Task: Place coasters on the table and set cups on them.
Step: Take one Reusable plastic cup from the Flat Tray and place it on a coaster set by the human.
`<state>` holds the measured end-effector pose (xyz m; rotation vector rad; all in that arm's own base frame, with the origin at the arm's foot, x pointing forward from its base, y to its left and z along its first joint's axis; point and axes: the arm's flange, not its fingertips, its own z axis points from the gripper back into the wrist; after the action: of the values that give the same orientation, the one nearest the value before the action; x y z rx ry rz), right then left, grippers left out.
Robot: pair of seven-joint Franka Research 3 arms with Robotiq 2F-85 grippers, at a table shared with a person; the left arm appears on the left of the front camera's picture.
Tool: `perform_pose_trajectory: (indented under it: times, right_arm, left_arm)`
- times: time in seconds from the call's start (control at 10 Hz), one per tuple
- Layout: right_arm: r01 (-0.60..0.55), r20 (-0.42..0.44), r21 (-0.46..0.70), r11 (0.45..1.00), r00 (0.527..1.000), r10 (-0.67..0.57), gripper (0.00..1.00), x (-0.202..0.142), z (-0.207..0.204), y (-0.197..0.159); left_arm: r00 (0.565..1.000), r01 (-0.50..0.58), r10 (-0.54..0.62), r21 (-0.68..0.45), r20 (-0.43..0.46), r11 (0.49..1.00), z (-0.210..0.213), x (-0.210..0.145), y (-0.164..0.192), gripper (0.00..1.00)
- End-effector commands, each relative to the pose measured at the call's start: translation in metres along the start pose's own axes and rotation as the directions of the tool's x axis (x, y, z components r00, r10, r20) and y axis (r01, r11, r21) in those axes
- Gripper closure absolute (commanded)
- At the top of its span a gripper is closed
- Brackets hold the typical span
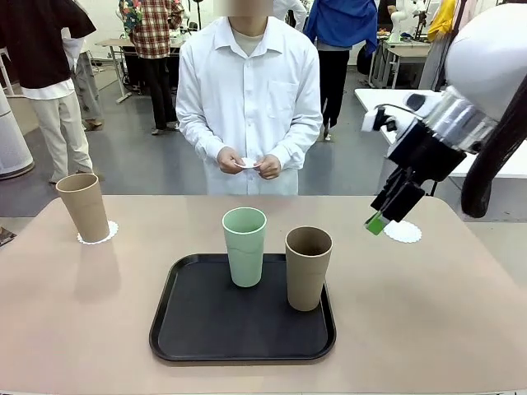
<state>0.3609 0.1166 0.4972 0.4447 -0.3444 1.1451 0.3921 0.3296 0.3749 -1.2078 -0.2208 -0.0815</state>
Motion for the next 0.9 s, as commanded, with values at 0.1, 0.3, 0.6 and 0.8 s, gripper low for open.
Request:
perform_pose_trajectory:
  times: [0.1,0.3,0.6,0.8]
  right_arm:
    - [-0.111,0.343,0.109,0.988,0.937,0.068,0.0,-0.052,0.003,-0.031]
    - [-0.21,0.528,0.127,0.969,0.841,0.113,0.0,-0.089,-0.008,-0.045]
    - [-0.324,0.64,0.083,0.942,0.742,0.198,0.0,-0.126,-0.04,-0.05]
    - [-0.363,0.667,0.076,0.929,0.71,0.223,0.0,-0.138,-0.062,-0.052]
  left_arm:
    - [1.0,0.006,-0.006,-0.008,0.003,1.0,0.001,-0.002,-0.002,0.0]
    - [1.0,0.006,-0.006,-0.008,0.003,1.0,0.001,-0.002,-0.002,0.0]
    - [1.0,0.006,-0.006,-0.008,0.003,1.0,0.001,-0.002,-0.002,0.0]
    - [1.0,0.006,-0.006,-0.008,0.003,1.0,0.001,-0.002,-0.002,0.0]
